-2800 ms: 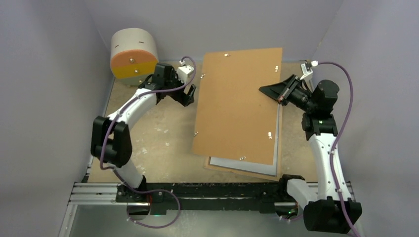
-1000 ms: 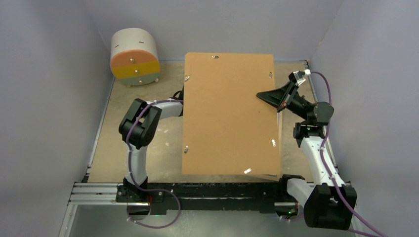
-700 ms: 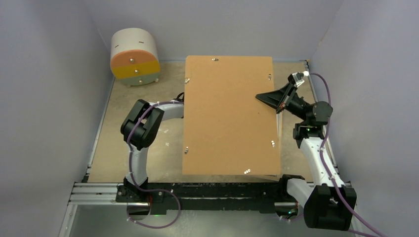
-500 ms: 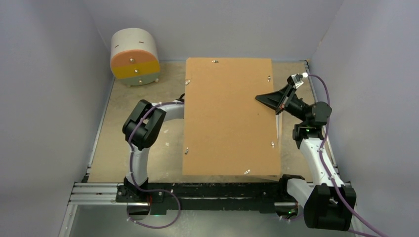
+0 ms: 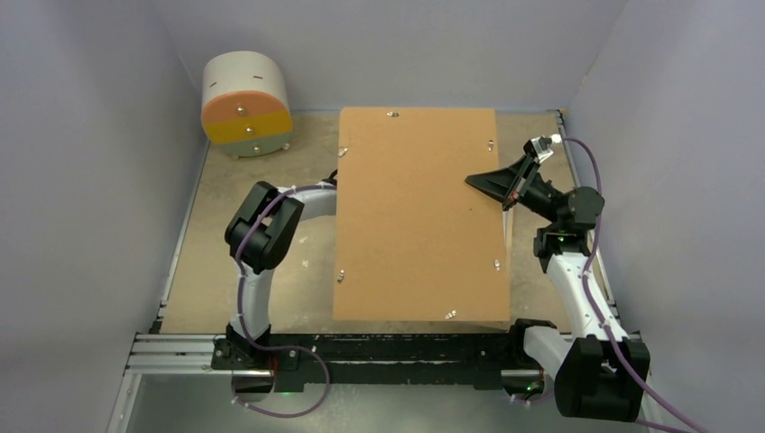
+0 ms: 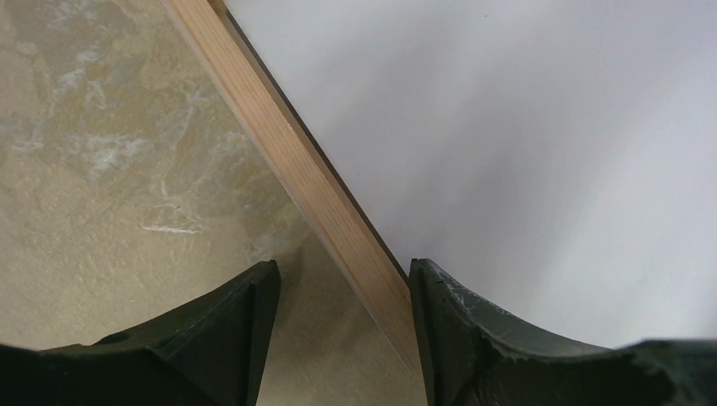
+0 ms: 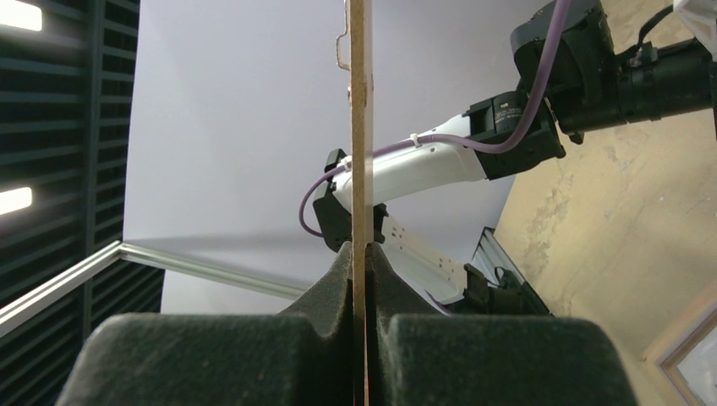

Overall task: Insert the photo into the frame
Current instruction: Move the photo frame to the center of the board.

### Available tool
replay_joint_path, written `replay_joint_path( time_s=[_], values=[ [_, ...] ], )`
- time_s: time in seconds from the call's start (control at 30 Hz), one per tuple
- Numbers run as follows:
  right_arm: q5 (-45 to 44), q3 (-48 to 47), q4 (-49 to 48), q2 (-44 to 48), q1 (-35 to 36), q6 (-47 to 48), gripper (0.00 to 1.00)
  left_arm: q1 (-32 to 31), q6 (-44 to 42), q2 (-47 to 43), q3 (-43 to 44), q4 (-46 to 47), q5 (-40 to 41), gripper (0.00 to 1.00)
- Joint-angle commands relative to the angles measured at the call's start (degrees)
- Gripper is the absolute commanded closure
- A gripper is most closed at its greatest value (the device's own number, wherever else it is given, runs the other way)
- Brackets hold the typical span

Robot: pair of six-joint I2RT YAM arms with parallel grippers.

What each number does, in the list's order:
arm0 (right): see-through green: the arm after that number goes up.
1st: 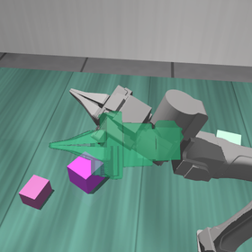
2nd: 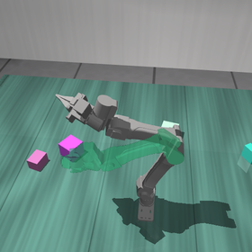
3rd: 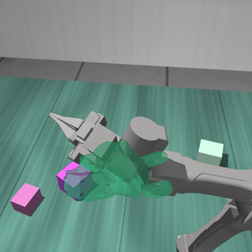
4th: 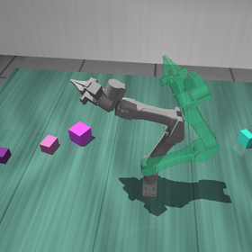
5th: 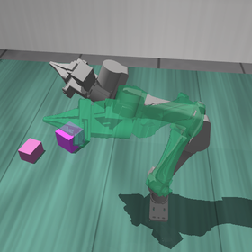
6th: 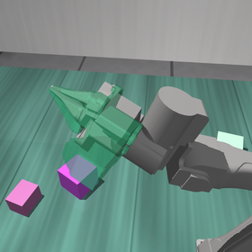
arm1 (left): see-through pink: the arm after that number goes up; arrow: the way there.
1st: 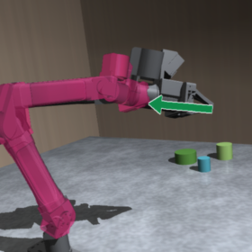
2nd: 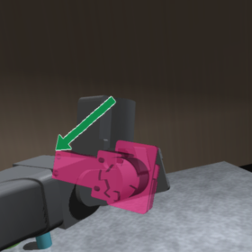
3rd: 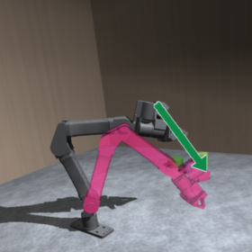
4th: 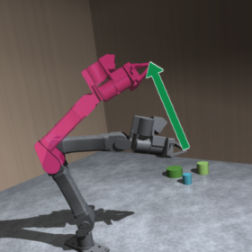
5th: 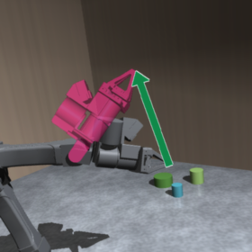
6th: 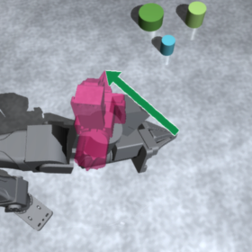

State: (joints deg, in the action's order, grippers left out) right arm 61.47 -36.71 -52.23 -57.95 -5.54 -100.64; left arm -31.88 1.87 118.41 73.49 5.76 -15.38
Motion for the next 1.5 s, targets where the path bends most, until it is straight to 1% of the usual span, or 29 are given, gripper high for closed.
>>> replay_joint_path(
  time_s=[0.0,0.23,0.4,0.47,0.63,0.77,0.87,0.9,0.93,1.0,1.1,1.2,1.3,1.33,1.4,1.47],
  values=[
    [-1.27,0.29,-2.85,0.94,0.09,-0.84,1.0,3.05,-1.39,-1.21,-0.58,-2.28,4.64,0.41],
    [-0.92,1.9,-3.37,-0.43,0.09,0.14,1.0,8.45,-0.29,-3.41,-2.45,-2.11,5.15,0.46],
    [-0.71,3.78,-5.8,-2.51,0.09,0.26,1.0,11.83,-1.6,-5.94,-5.14,-2.99,5.27,0.48],
    [-0.59,4.56,-6.67,-3.71,0.09,0.56,1.0,13.04,-3.47,-7.51,-6.72,-2.99,5.58,0.5],
    [-0.65,6.14,-9.36,-7.2,0.09,1.6,1.0,16.85,-4.88,-11.07,-10.51,-3.35,4.98,0.5],
    [-0.39,6.62,-8.66,-9.83,0.09,5.02,1.0,19.56,-6.5,-13.33,-13.84,-3.37,3.96,0.5],
    [0.07,5.62,-4.59,-11.73,0.09,9.92,1.0,20.64,-7.45,-15.1,-15.89,-3.01,3.5,0.48],
    [0.24,4.99,-2.5,-12.73,0.16,12.19,1.0,21.04,-7.51,-15.56,-16.07,-2.73,3.11,0.46],
    [0.41,4.45,-0.54,-13.49,0.18,14.22,1.0,21.48,-7.57,-15.92,-15.99,-2.92,2.41,0.43],
    [0.89,3.29,2.59,-15.5,0.18,18.29,1.0,21.93,-8.09,-16.98,-14.89,-3.71,0.97,0.29],
    [2.49,1.48,4.16,-19.97,0.26,22.07,1.0,22.48,-9.33,-19.43,-12.86,-4.31,-2.41,0.11],
    [3.88,-0.94,3.12,-24.93,0.42,23.14,1.0,22.98,-11.36,-21.21,-9.45,-7.25,-7.34,0.08],
    [4.1,-3.18,-1.92,-29.25,1.25,21.58,1.0,24.01,-12.95,-22.16,-5.34,-12.69,-9.93,0.07],
    [4.1,-4.2,-2.3,-31.09,1.84,21.72,1.0,24.57,-13.26,-22.75,-4.35,-14.17,-10.73,0.06],
    [3.59,-7.0,-0.11,-33.53,3.55,24.16,1.0,25.73,-14.67,-24.21,-4.15,-15.82,-11.04,0.06],
    [2.74,-10.9,6.97,-36.04,5.85,29.53,1.0,27.04,-16.36,-25.65,-4.39,-17.24,-10.61,0.05]
  ],
)
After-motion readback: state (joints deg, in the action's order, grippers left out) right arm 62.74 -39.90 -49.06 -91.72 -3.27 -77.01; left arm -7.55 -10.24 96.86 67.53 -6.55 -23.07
